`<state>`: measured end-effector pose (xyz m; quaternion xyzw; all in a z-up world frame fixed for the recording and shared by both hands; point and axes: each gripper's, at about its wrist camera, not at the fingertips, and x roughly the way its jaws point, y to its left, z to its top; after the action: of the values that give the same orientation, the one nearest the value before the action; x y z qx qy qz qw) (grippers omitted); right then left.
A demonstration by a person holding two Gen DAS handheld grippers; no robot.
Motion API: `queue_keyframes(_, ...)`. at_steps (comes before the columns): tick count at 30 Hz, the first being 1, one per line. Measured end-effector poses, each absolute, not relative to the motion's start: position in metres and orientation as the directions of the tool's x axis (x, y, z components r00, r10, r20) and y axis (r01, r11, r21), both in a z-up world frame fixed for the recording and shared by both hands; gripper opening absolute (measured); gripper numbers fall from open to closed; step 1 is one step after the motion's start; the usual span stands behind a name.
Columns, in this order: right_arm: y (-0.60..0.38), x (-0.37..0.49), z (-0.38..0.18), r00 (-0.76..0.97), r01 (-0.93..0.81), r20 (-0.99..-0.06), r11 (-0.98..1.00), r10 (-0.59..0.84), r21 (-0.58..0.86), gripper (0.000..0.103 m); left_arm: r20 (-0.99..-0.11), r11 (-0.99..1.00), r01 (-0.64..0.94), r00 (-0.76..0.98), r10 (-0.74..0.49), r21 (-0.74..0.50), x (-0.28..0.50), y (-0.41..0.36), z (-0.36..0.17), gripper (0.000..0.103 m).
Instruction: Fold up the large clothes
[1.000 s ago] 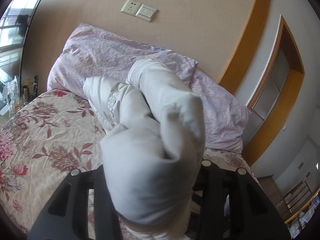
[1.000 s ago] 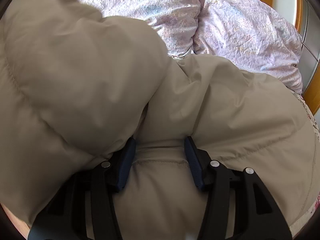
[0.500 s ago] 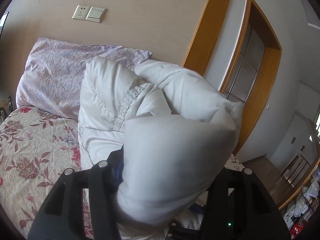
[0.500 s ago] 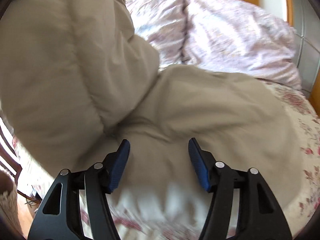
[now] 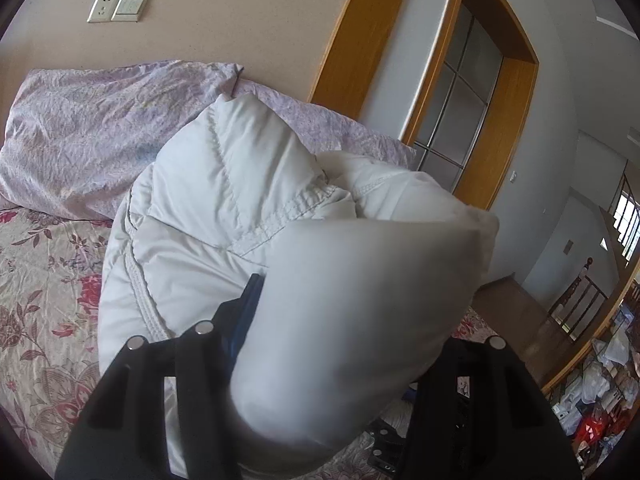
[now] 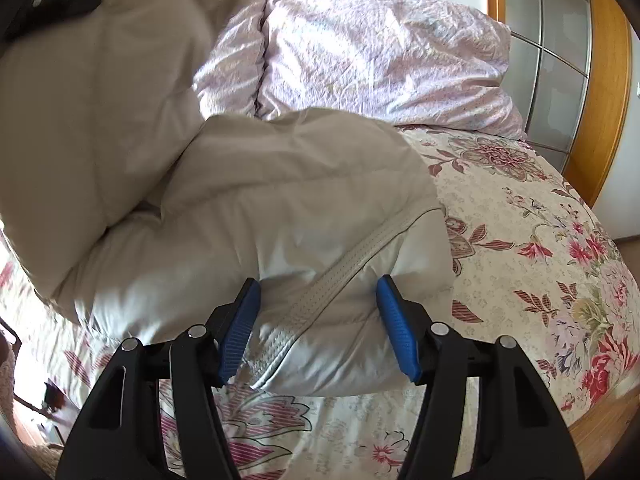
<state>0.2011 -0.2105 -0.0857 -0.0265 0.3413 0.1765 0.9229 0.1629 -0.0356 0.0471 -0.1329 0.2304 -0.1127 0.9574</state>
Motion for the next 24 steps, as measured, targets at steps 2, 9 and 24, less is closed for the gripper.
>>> queue_keyframes(2, -0.214, 0.203, -0.088, 0.697, -0.351, -0.638, 0.932, 0.326, 0.092, 0.062, -0.425, 0.936, 0.168, 0.856, -0.294, -0.31, 0.168, -0.043, 0.042, 0.053)
queue_keyframes(9, -0.228, 0.199, -0.097, 0.697, -0.371, -0.619, 0.921, 0.362, 0.122, 0.062, -0.477, 0.934, 0.215, 0.813, -0.333, -0.285, 0.178, -0.077, 0.023, 0.054)
queue_keyframes(24, -0.261, 0.191, -0.104, 0.706, -0.36, -0.56, 0.901, 0.434, 0.243, 0.062, -0.56, 0.935, 0.252, 0.751, -0.351, -0.247, 0.207, -0.131, -0.012, 0.058)
